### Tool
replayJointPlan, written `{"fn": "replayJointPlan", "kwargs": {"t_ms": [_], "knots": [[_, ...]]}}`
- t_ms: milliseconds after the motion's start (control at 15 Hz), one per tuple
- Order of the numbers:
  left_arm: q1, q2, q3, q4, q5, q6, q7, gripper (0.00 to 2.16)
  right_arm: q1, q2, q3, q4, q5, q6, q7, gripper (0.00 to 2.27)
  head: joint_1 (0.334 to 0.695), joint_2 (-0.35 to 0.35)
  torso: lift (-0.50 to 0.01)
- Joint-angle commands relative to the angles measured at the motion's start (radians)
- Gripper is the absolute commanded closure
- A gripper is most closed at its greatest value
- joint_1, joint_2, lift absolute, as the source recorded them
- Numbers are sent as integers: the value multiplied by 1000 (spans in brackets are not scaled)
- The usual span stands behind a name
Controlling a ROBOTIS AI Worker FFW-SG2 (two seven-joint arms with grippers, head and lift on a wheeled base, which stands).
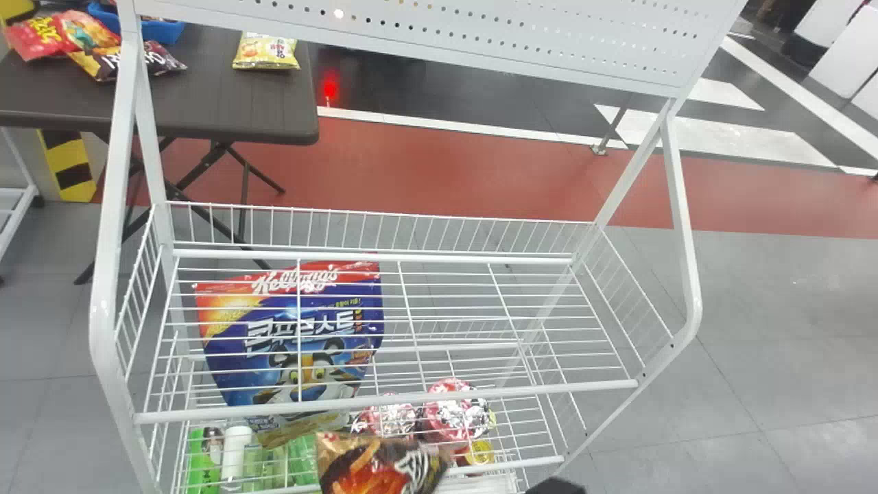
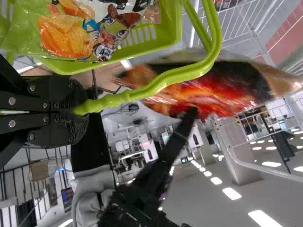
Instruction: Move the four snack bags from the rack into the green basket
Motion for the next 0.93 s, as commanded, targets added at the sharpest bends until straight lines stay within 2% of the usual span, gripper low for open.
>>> {"fn": "replayJointPlan", "kwargs": {"t_ms": [0, 267, 600, 667, 733, 800, 867], "knots": [[-1, 0, 0, 2, 0, -7, 0, 2051, 13, -26, 61, 34, 32, -1, -10, 2223, 695, -350, 0], [-1, 2, 6, 7, 5, -13, -4, 2054, 23, -71, 118, 123, 51, 14, -36, 2223, 695, -350, 0], [-4, 0, -1, 7, 5, -13, -1, 2054, 31, -80, 121, 165, 52, -4, -41, 2219, 695, -350, 0], [-4, -1, -3, 7, 5, -13, -1, 2054, 36, -80, 112, 152, 52, -13, -62, 2132, 695, -350, 0], [-4, 0, -3, 5, 3, -13, -3, 2051, 43, -80, 100, 134, 52, -44, -93, 1592, 695, -350, 0], [-4, 0, -1, 4, 3, -13, -4, 2054, 51, -80, 90, 114, 52, -69, -123, 478, 695, -350, 0], [-2, 2, 3, 5, 5, -13, -6, 2054, 57, -80, 81, 96, 54, -75, -134, -2, 695, -350, 0]]}}
